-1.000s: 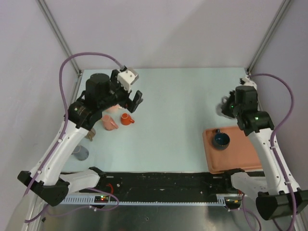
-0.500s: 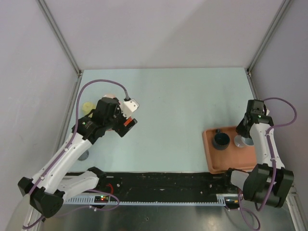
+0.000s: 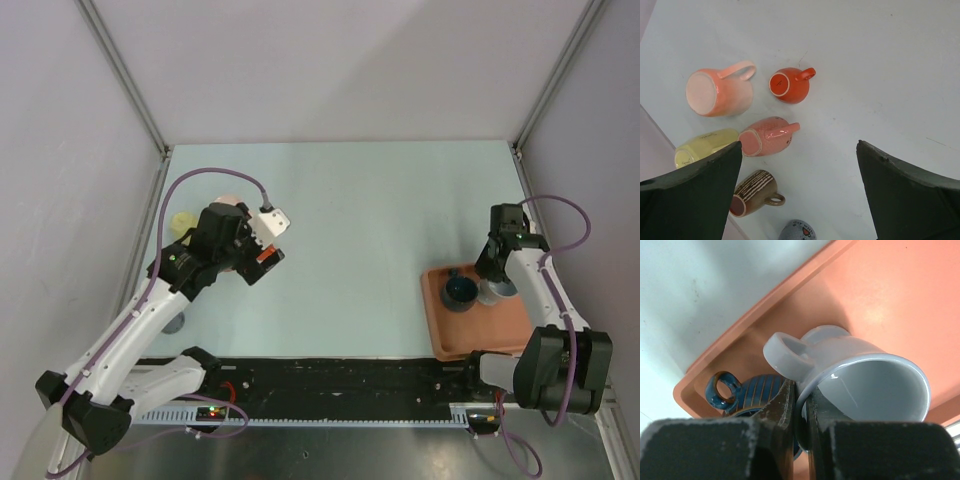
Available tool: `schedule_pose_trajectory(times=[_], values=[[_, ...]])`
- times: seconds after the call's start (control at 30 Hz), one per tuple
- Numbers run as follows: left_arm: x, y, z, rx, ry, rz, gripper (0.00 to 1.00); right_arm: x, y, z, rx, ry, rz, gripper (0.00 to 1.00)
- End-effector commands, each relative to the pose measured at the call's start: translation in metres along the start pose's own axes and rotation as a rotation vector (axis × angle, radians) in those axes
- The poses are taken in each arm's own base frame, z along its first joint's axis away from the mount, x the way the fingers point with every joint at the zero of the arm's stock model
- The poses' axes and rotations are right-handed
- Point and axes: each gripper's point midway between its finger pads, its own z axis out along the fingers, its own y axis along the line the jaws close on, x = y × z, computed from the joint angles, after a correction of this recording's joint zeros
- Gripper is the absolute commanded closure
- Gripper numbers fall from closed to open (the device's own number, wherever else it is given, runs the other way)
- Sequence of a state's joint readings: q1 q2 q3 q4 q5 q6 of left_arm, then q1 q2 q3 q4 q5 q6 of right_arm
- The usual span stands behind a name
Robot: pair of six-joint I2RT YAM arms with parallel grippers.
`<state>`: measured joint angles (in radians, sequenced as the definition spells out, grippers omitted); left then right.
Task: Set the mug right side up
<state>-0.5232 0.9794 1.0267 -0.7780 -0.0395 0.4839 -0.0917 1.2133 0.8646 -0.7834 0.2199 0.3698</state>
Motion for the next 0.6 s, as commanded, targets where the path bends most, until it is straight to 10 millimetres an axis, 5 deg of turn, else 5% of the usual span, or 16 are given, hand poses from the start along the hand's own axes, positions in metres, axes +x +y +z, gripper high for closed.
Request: schedule_pose_trajectory(times=[0.0, 0.3, 0.57], values=[[-0.019, 0.01, -0.007, -0.016, -0.06, 0.028, 0.0, -0.015, 0.025, 0.014, -0.085, -0.046, 0.046, 1.0], [-0.023, 0.011, -0.006, -0.016, -0.062, 0.033, 0.0, -0.011, 0.062, 0.012, -0.168, -0.05, 0.028, 1.0], [-0.024, 0.011, -0.004, -0.01, -0.059, 0.044, 0.0, -0.02, 0.041, 0.023, -0.102, -0.06, 0.031, 1.0]])
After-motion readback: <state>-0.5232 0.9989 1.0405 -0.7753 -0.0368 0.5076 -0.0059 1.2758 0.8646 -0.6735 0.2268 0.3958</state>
